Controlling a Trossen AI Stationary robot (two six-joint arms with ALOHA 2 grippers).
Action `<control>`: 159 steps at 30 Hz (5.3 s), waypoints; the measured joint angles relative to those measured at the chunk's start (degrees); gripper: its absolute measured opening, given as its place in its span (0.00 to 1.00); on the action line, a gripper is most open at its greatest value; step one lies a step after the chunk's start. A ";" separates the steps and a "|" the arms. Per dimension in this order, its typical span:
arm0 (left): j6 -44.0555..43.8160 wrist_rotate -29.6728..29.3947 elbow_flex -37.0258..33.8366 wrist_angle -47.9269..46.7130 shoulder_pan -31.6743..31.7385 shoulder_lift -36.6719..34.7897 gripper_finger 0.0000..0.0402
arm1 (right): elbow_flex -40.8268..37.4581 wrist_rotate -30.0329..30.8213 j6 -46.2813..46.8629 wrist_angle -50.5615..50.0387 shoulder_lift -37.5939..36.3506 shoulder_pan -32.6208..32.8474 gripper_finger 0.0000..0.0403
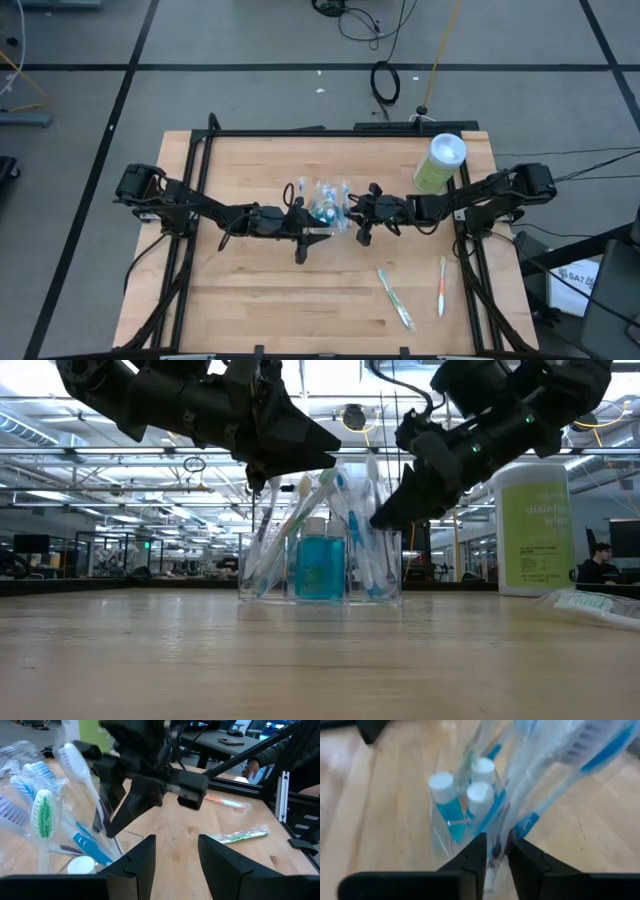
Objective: Pick & Place toothbrushing station
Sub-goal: Put the purple toothbrush into the transparent organizer, then put the green toothbrush into the transparent organizer
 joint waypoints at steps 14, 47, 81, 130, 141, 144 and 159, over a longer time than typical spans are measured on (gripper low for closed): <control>-1.68 0.07 -0.02 -2.10 -0.15 -0.02 0.38 | 0.12 0.22 0.40 -5.75 -9.93 1.11 0.42; -1.68 -0.02 -0.02 -1.30 0.02 -0.02 0.38 | 0.11 -5.44 56.77 -31.14 -4.40 34.89 0.49; -1.31 0.15 -0.02 -2.14 0.31 -0.02 0.38 | 0.01 5.03 41.88 -23.26 4.53 32.95 0.02; 5.13 3.08 -0.06 12.10 0.61 0.00 0.56 | 0.15 -2.75 -10.37 45.31 5.26 8.28 0.00; 5.16 3.04 -0.06 11.15 0.68 0.00 0.49 | 5.05 -2.78 -11.26 46.17 11.41 7.74 0.00; 4.69 3.04 -0.06 10.01 0.68 0.00 0.38 | 5.03 -2.70 -11.58 46.08 11.50 7.48 0.00; 1.62 2.83 -0.04 7.36 0.68 0.00 0.04 | 5.03 -2.73 -14.44 42.62 10.91 7.39 0.09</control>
